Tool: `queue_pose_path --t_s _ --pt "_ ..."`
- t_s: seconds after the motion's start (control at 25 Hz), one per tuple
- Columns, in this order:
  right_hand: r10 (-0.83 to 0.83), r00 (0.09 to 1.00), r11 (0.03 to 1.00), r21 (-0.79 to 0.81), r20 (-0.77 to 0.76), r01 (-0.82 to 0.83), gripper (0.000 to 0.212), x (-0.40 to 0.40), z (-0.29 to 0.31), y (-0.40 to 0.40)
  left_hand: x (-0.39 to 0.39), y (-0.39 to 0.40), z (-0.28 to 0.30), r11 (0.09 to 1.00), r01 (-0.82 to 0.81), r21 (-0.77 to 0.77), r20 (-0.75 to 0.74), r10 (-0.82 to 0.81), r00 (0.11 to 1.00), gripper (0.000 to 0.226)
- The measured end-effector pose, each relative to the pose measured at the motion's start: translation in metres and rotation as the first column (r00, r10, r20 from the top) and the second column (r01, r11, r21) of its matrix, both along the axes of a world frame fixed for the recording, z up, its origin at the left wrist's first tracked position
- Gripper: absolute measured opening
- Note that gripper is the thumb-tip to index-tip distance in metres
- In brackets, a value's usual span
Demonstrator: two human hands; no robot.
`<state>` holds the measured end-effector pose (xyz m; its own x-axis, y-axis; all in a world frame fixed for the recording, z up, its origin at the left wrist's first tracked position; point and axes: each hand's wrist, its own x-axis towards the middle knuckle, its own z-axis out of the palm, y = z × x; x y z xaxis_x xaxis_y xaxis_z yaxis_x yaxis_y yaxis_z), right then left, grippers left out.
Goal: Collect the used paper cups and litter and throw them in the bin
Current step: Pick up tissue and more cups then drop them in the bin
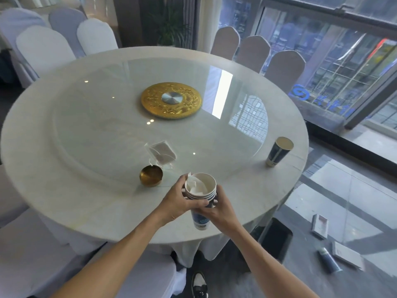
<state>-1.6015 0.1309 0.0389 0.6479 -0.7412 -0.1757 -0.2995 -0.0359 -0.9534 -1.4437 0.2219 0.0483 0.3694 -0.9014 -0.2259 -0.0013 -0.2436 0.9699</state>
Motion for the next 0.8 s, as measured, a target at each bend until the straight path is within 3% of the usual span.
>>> queue_pose_path --t_s 0.28,0.44,0.56,0.8 --pt "-0.100 0.990 0.995 -0.030 -0.099 0.098 0.071 -0.047 -0.001 0.006 -0.035 -0.011 -0.002 0.999 0.025 0.036 -0.057 -0.022 0.998 0.046" --pt "-0.140 0.979 0.990 -0.033 -0.146 0.137 0.077 -0.091 -0.010 0.011 -0.067 -0.027 -0.015 0.994 0.020 0.106 -0.152 -0.004 0.988 0.031" --pt "-0.150 0.978 0.989 -0.033 -0.146 0.147 0.077 -0.120 -0.015 0.009 -0.091 -0.040 -0.020 0.986 0.069 0.150 -0.078 -0.058 0.995 0.005" --pt "-0.159 0.980 0.987 -0.039 -0.124 0.155 0.069 -0.178 -0.018 -0.030 -0.148 -0.091 -0.024 0.966 0.107 0.233 0.061 -0.124 0.990 0.026"
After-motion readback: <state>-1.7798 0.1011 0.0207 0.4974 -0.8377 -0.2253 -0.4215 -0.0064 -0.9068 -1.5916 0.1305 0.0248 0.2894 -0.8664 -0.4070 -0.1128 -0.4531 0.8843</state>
